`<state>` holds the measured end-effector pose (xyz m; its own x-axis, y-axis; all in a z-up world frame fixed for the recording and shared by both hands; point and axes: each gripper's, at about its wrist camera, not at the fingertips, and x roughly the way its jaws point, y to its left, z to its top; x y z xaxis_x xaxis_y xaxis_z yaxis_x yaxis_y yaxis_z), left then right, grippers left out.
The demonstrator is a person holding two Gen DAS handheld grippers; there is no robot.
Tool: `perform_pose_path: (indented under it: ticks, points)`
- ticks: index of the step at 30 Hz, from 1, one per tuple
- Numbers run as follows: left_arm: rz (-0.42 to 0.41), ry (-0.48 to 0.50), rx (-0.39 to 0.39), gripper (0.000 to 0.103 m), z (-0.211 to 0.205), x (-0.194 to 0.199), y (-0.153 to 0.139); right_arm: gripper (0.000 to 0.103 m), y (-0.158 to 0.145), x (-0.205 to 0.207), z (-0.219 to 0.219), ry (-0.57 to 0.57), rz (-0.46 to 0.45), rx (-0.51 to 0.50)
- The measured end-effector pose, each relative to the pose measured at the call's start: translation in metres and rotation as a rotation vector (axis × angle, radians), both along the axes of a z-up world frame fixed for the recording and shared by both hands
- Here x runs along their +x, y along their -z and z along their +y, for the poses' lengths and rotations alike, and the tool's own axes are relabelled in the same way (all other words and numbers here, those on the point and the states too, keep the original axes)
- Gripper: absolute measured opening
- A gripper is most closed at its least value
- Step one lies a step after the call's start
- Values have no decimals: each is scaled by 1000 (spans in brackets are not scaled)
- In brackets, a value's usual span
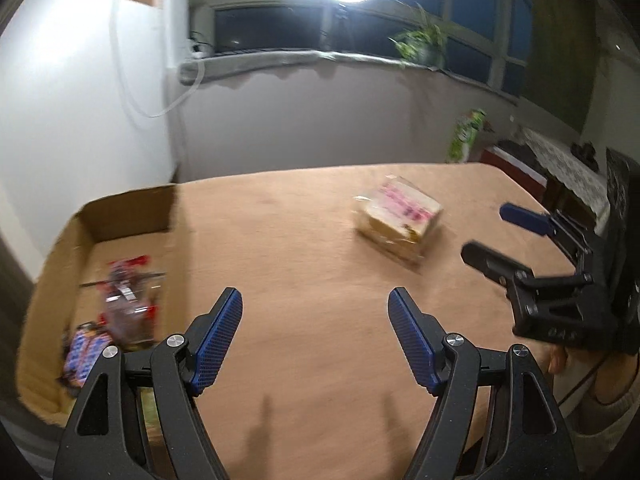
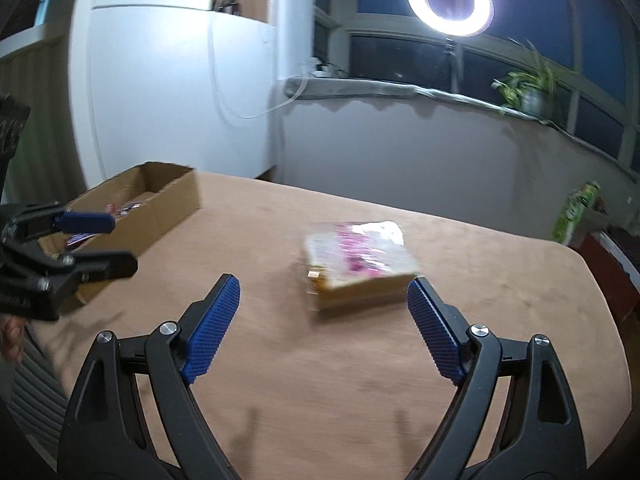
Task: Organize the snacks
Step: 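Move both tools to the packaged bread slice, then grasp the packaged bread slice with the right gripper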
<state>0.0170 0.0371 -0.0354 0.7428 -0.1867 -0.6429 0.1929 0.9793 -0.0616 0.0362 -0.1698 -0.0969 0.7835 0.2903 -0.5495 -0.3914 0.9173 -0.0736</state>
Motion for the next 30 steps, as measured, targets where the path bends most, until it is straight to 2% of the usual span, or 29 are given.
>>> perform_pose_path:
  ticks: [6, 12, 15, 17, 23, 30]
  points:
    - [35, 91, 17, 75, -39, 17, 10, 88, 2, 20, -35, 52, 24, 6]
    - [71, 158, 3, 75, -73, 45, 21, 88, -1, 44, -53, 47, 49, -24]
    - [98, 152, -26, 75, -79, 56, 29, 89, -3, 57, -57, 24, 76, 0]
    - [116, 136, -38, 75, -83, 65, 35, 92, -2, 68, -55, 9, 91, -30]
    - [136, 118, -33, 75, -90, 85, 48, 93, 9, 102, -40, -58, 136, -72]
    - [155, 111, -37, 75, -92, 100, 57, 93, 28, 143, -30, -131, 248, -17]
